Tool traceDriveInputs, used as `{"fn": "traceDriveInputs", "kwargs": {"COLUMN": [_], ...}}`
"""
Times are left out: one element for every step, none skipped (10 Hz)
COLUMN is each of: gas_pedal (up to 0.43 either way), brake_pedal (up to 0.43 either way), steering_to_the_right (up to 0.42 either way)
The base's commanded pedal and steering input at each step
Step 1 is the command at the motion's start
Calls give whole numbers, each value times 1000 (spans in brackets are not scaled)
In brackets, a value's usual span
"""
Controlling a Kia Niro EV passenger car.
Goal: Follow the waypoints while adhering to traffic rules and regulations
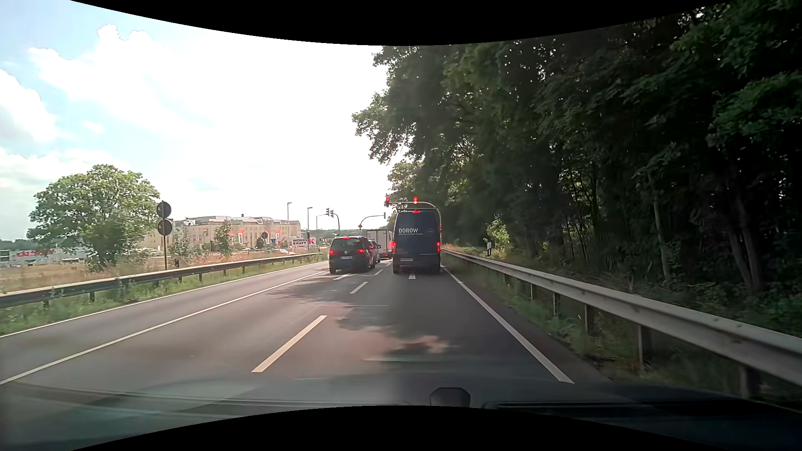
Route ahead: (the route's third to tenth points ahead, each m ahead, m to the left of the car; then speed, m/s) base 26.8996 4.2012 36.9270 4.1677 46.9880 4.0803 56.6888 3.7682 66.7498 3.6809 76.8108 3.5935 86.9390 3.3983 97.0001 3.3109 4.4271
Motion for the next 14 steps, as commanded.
{"fn": "traceDriveInputs", "kwargs": {"gas_pedal": [0,0,0,0,0,0,0,0,0,0,0,0,0,0], "brake_pedal": [256,256,256,262,262,262,262,262,256,256,250,244,244,232], "steering_to_the_right": [-5,-5,-5,-5,-5,-5,-5,-5,-5,-5,-4,-5,-5,-5]}}
